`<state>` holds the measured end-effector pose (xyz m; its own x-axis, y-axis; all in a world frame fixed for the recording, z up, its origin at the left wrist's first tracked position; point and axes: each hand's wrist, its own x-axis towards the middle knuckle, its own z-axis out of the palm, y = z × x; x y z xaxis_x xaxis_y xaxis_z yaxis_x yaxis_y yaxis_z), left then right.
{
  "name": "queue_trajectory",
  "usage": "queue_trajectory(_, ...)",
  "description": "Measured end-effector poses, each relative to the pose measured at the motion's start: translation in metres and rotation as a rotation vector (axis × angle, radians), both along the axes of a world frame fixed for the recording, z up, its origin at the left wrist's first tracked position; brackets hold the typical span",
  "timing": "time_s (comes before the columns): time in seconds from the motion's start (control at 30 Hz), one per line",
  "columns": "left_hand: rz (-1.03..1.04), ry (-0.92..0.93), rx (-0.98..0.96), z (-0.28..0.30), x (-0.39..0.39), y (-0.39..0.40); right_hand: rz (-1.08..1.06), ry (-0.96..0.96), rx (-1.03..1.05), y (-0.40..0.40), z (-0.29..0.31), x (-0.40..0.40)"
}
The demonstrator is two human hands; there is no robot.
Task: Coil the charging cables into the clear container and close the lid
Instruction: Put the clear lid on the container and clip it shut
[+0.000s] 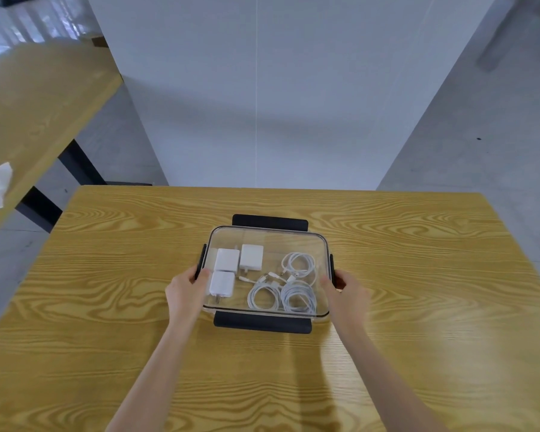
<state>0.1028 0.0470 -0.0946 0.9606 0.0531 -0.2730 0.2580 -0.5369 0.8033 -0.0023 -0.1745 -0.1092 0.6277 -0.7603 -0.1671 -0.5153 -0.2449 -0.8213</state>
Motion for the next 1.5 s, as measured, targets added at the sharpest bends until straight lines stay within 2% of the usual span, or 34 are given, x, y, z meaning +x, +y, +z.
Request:
queue_trajectory(0.23, -0.020, 0.065, 0.084, -0.003, 0.007, 0.003, -0.110, -0.028, 0.136, -0.006, 0.002, 0.003)
queue_trajectory(0.4, 0.001, 0.079, 0.067, -0.006, 0.007, 0.001, -0.130, -0.038, 0.188, -0.008, -0.002, 0.005)
queue_trajectory(0.53, -0.029, 0.088, 0.061, 0.002, 0.009, 0.003, -0.086, 0.037, 0.161, -0.013, 0.000, 0.008)
queue_trajectory(0.6, -0.112, 0.117, 0.133, 0.006, 0.012, 0.003, -0.028, 0.107, 0.123, -0.015, 0.004, 0.015)
queue_trajectory(0.67, -0.249, 0.154, 0.234, 0.010, 0.013, 0.002, 0.064, 0.147, -0.057, -0.017, 0.011, 0.027)
queue_trajectory(0.73, -0.464, 0.008, 0.357, 0.013, 0.008, -0.001, 0.221, 0.112, -0.296, -0.014, 0.020, 0.045)
queue_trajectory(0.8, -0.734, -0.154, 0.431, 0.014, -0.003, -0.005, 0.418, 0.092, -0.445, -0.010, 0.025, 0.065)
queue_trajectory(0.9, -0.934, -0.214, 0.454, 0.005, -0.019, -0.012, 0.633, 0.133, -0.572, -0.007, 0.016, 0.090)
queue_trajectory(1.1, -0.996, -0.281, 0.499, -0.015, -0.031, -0.026, 0.783, 0.286, -0.659, -0.003, 0.002, 0.109)
queue_trajectory(1.33, -0.935, -0.441, 0.404, -0.031, -0.031, -0.024, 0.770, 0.307, -0.564, -0.002, 0.000, 0.119)
queue_trajectory(1.5, -0.960, -0.609, 0.517, -0.042, -0.034, -0.020, 0.718, 0.303, -0.494, -0.002, 0.000, 0.123)
